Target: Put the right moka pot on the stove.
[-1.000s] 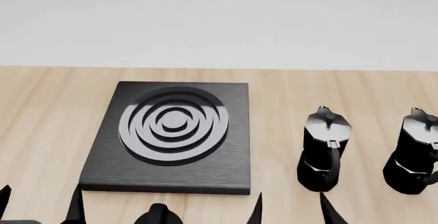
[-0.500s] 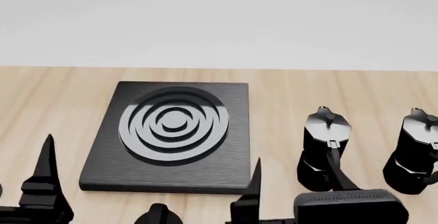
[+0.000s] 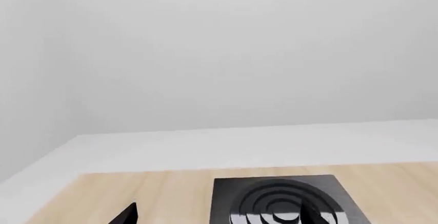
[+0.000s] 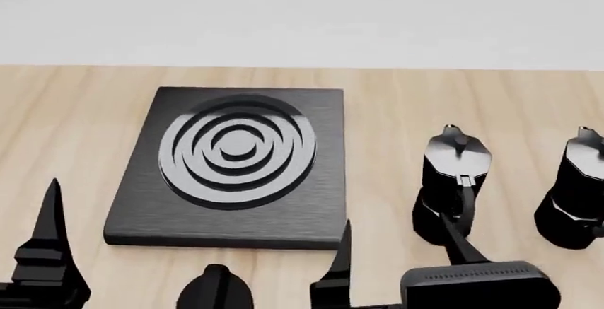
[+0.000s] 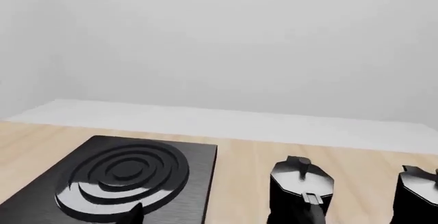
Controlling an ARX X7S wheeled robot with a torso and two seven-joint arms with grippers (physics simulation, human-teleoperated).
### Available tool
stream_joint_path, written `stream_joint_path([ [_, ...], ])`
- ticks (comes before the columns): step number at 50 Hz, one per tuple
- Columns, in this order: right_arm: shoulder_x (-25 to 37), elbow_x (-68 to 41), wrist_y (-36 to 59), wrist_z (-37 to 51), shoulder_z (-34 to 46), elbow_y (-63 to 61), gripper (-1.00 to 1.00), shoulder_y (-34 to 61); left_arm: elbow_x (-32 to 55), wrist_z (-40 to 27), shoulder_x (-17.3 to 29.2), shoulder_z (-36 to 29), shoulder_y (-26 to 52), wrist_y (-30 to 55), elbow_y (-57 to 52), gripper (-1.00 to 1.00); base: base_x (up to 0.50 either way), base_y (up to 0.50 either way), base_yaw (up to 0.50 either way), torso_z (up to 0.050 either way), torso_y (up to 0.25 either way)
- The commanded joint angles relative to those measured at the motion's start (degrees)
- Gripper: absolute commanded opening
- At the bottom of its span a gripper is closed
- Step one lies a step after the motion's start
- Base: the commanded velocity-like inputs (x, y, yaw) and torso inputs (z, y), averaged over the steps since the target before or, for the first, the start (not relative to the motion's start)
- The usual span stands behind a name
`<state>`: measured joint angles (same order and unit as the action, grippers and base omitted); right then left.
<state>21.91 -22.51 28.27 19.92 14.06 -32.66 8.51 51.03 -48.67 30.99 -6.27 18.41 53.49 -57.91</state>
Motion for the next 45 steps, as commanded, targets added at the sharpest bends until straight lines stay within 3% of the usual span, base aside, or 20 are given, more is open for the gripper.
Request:
stream_joint_path([
  [1,0.1,-0.5,-0.6,-0.2,-0.1,0.0,1.0,-0.6,0.0,-0.8,0.8,-0.8,-0.6,-1.4,0.5,1.0,0.0,0.0,0.0,0.0,-0.199],
  [15,0.5,-0.7,-0.4,0.2,0.0,-0.8,1.0,-0.6,-3.2,-1.4,2.1,-4.5,0.1,-1.9,0.1,1.0,0.0,0.0,0.0,0.0,-0.142],
  [35,0.8,-0.4,-0.5,0.6,0.4,-0.6,1.0,-0.5,-2.2,-2.4,3.1,-4.7,-0.1,-3.7,0.9,1.0,0.0,0.0,0.0,0.0,-0.13],
  [45,3.5,-1.8,-4.1,-1.7,-2.7,-0.5,1.0,-1.9,-1.2,-2.7,3.5,-4.4,-0.7,-4.5,1.1,1.0,0.0,0.0,0.0,0.0,0.0],
])
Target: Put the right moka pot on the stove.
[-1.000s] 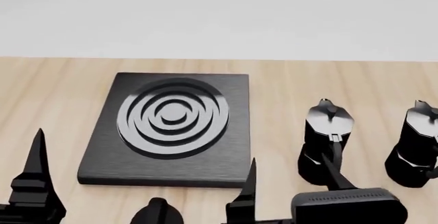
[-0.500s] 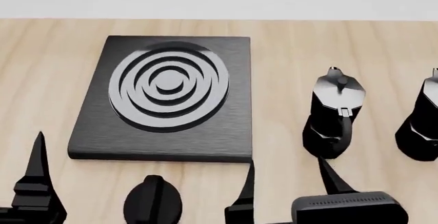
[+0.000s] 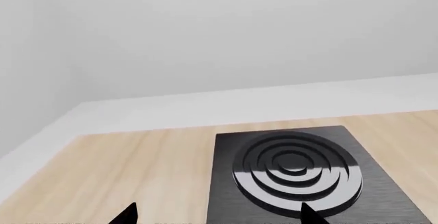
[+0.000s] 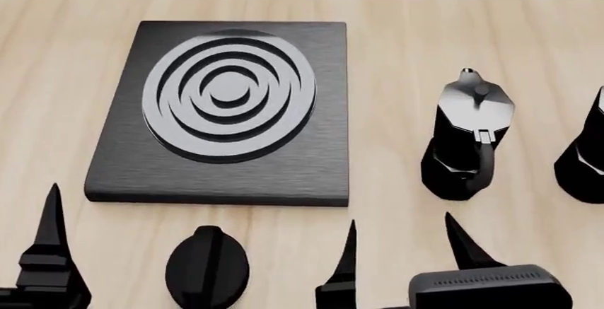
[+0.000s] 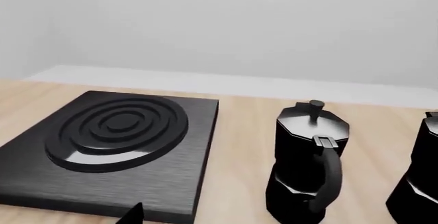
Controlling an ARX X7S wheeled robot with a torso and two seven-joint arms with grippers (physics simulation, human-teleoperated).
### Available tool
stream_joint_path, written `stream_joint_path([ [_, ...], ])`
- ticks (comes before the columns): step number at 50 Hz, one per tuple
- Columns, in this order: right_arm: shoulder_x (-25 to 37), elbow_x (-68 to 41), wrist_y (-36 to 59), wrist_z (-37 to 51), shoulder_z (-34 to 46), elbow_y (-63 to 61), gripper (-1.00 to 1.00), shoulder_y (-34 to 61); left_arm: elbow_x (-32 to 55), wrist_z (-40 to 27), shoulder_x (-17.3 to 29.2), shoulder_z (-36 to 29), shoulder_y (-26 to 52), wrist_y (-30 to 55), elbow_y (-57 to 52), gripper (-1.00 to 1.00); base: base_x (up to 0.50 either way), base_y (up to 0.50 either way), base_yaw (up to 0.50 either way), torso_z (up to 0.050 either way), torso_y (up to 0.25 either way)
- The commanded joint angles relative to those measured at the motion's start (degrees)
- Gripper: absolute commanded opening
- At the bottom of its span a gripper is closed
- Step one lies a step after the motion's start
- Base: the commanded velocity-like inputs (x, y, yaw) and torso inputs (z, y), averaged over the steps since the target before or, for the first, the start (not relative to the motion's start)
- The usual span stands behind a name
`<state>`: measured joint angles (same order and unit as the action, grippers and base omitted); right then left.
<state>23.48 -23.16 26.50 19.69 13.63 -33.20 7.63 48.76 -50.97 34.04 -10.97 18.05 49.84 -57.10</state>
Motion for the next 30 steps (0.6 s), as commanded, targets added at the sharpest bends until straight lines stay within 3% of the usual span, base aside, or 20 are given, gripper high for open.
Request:
stream_joint_path([
  [1,2.5,-1.4,-2.4,-1.5,-2.9,-0.5,1.0,-1.2,0.5,-0.2,0.5,0.1,-0.6,-1.3,0.3,1.0,0.0,0.0,0.0,0.0,0.0],
  [9,5.4,-4.0,-3.7,-2.8,-7.7,-1.4,1.0,-2.1,1.3,-0.7,0.8,-0.1,-0.2,-1.3,0.3,1.0,0.0,0.0,0.0,0.0,0.0],
  [11,5.6,-8.8,-3.2,-4.0,-10.3,-1.2,1.0,-2.3,1.0,-0.7,0.9,-0.2,-0.5,-1.7,0.3,1.0,0.0,0.0,0.0,0.0,0.0],
  [30,9.9,-8.6,-7.6,-6.9,-16.8,3.5,1.0,-4.6,1.8,-1.6,1.5,-0.5,-0.5,-2.7,0.9,1.0,0.0,0.0,0.0,0.0,0.0],
])
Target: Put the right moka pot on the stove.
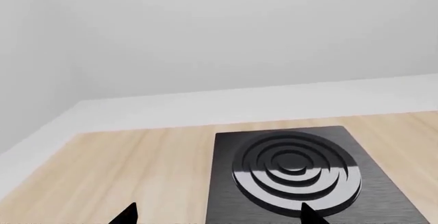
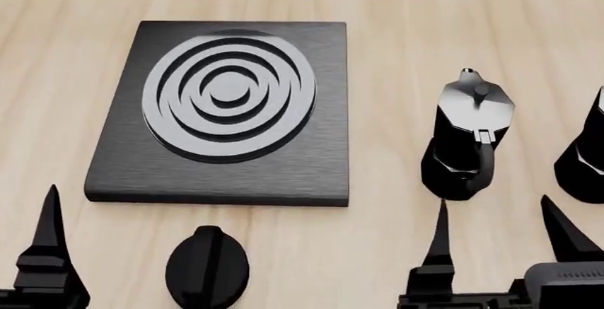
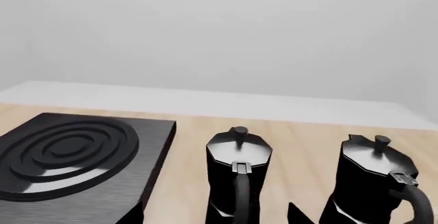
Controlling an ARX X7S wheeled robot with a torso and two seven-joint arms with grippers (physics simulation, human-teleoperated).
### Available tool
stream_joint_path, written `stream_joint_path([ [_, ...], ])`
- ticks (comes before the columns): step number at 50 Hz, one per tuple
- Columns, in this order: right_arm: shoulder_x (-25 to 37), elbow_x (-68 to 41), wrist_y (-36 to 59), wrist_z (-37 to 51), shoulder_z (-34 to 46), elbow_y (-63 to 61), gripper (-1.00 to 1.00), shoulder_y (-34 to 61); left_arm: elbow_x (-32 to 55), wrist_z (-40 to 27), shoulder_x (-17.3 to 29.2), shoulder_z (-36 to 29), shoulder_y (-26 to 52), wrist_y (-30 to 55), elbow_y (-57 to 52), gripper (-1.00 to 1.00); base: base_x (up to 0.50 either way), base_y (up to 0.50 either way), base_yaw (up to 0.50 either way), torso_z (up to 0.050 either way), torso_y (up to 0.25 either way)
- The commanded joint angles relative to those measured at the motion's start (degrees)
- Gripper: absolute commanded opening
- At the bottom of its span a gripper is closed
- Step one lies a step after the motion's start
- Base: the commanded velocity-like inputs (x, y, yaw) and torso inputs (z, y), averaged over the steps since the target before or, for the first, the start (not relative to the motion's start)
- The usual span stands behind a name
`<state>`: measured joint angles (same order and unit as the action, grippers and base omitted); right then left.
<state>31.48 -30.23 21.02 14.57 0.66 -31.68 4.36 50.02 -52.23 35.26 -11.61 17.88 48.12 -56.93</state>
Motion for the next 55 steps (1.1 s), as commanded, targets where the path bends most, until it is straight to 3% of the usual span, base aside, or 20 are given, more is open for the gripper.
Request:
stream_joint_path([
  [1,2.0,-1.9,-2.3,-1.8,-4.2,1.9,1.0,-1.4,0.9,-0.6,0.3,0.2,0.0,-0.7,0.7,1.0,0.0,0.0,0.0,0.0,0.0],
  [22,4.4,-11.1,-2.8,-7.2,-11.0,7.7,1.0,-0.4,2.7,-2.1,1.2,0.0,0.4,-0.7,0.0,1.0,0.0,0.0,0.0,0.0,0.0],
  [55,8.6,-9.0,-5.3,-8.9,-16.9,13.1,1.0,-2.8,2.9,-3.3,2.0,-1.0,0.7,-2.1,0.6,1.0,0.0,0.0,0.0,0.0,0.0],
])
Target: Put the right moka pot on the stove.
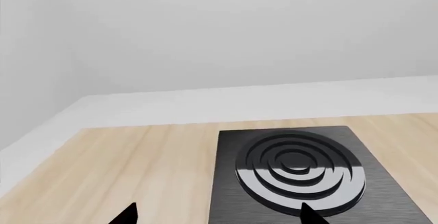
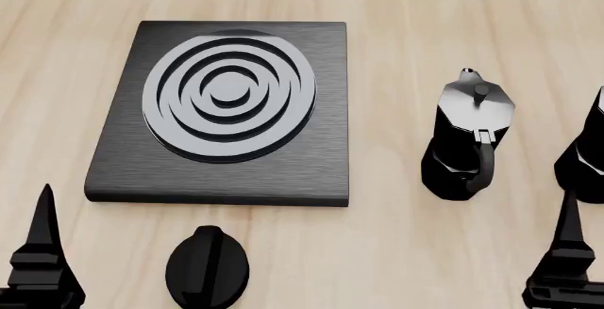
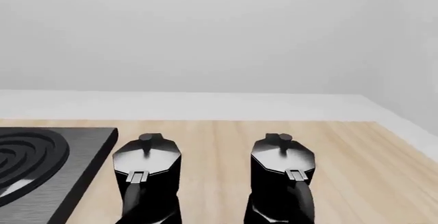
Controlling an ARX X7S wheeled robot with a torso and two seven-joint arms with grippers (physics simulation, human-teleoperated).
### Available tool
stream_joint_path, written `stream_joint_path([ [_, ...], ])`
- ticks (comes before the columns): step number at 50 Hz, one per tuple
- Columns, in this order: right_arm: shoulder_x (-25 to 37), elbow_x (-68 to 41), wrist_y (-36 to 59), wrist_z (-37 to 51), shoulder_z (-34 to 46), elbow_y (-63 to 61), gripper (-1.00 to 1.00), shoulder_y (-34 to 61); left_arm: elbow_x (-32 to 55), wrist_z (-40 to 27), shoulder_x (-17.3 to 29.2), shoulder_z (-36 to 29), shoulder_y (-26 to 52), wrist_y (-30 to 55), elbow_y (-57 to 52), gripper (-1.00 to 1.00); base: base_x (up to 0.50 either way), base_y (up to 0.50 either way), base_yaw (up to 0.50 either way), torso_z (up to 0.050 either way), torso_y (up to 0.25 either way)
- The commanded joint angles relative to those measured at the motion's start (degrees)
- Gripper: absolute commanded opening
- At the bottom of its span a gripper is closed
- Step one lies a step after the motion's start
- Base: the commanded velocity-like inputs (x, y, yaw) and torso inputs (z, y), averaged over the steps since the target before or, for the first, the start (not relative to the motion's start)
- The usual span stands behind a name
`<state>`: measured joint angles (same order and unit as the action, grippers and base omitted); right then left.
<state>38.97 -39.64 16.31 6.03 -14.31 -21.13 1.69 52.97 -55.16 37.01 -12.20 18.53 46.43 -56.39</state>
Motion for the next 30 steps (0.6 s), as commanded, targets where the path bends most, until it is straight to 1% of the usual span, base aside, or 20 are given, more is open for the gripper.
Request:
stream_joint_path([
  [1,1.2,0.3,-0.6,-0.4,-2.1,2.7,1.0,-0.1,0.5,-0.6,0.3,-0.2,0.2,-0.2,0.1,1.0,0.0,0.0,0.0,0.0,0.0],
  [12,1.9,0.9,-1.1,-0.8,-3.7,6.5,1.0,0.1,0.3,-0.8,0.5,-0.6,0.3,-0.8,0.2,1.0,0.0,0.0,0.0,0.0,0.0],
  [19,1.7,1.7,-1.8,-1.7,-3.0,10.6,1.0,1.5,0.3,-1.1,0.7,-0.9,0.4,-0.8,0.2,1.0,0.0,0.0,0.0,0.0,0.0],
  [21,3.1,0.4,0.9,-0.4,-3.4,9.8,1.0,2.9,0.3,-1.2,0.8,-1.1,0.5,-0.7,0.2,1.0,0.0,0.0,0.0,0.0,0.0],
  [23,2.0,1.3,-1.2,-1.7,-2.9,12.3,1.0,3.1,0.0,-1.1,0.8,-1.2,0.4,-0.9,0.3,1.0,0.0,0.0,0.0,0.0,0.0],
  [30,1.6,2.6,-1.3,-2.5,-0.4,17.1,1.0,7.1,-0.3,-1.3,1.0,-1.6,0.3,-1.2,0.3,1.0,0.0,0.0,0.0,0.0,0.0],
])
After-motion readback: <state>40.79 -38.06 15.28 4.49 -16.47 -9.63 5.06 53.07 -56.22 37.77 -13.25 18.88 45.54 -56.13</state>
